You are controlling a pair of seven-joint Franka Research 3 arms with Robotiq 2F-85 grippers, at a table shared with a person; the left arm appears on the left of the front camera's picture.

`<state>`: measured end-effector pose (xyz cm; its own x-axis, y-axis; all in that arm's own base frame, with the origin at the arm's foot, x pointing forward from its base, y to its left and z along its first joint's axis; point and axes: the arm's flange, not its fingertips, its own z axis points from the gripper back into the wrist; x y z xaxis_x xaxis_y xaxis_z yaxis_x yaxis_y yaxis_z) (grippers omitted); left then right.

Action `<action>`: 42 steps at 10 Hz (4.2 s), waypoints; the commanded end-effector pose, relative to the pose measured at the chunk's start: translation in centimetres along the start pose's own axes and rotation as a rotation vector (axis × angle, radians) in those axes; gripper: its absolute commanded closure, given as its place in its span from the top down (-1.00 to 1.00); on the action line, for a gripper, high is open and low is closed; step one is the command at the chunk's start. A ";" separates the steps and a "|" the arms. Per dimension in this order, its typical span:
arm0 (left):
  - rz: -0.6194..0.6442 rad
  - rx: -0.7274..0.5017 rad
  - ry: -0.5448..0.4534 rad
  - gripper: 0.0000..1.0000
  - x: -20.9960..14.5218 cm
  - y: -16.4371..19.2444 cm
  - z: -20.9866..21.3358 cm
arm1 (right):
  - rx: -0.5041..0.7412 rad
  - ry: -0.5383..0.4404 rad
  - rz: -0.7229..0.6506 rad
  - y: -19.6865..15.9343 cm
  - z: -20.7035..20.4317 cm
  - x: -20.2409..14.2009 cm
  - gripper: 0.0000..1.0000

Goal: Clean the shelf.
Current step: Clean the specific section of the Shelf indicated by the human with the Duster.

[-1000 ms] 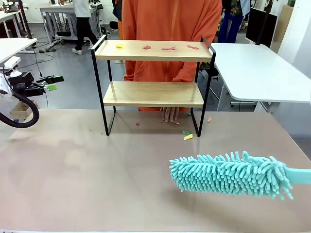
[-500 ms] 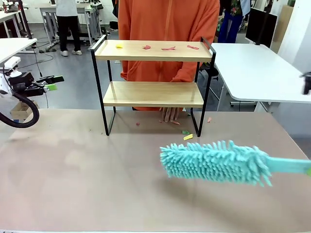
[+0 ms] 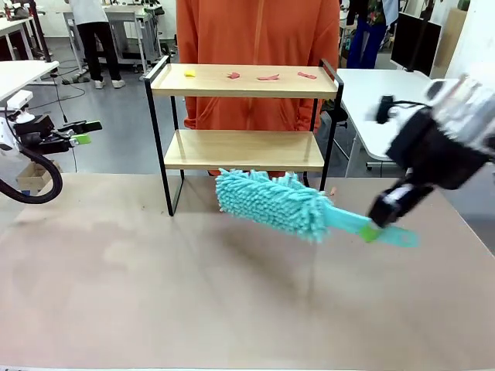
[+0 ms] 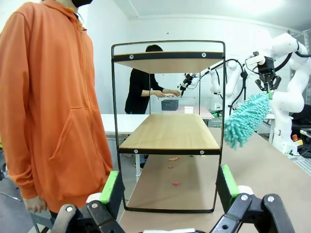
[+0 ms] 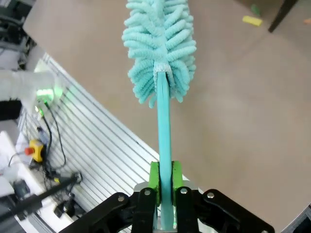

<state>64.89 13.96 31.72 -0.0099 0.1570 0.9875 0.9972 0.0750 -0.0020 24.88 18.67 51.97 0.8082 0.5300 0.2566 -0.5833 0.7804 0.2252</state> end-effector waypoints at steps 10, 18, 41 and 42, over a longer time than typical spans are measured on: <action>-0.011 -0.008 0.006 1.00 0.3 -0.1 0.0 | -0.107 -0.067 -0.145 4.3 -7.5 5.6 -0.74; -0.011 -0.008 0.006 1.00 0.3 -0.1 0.0 | -0.164 -0.209 -0.492 11.3 -19.3 16.3 -0.74; -0.011 -0.008 0.006 1.00 0.3 -0.1 0.0 | -0.228 -0.211 -0.607 9.1 -27.3 20.0 -0.74; -0.011 -0.008 0.006 1.00 0.3 -0.1 0.0 | -0.230 -0.213 -0.619 8.6 -27.0 19.3 -0.74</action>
<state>64.89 13.96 31.71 -0.0099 0.1570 0.9876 0.9972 0.0751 -0.0020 38.52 45.89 33.15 0.9425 -0.0600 0.3286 0.0051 0.9862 0.1654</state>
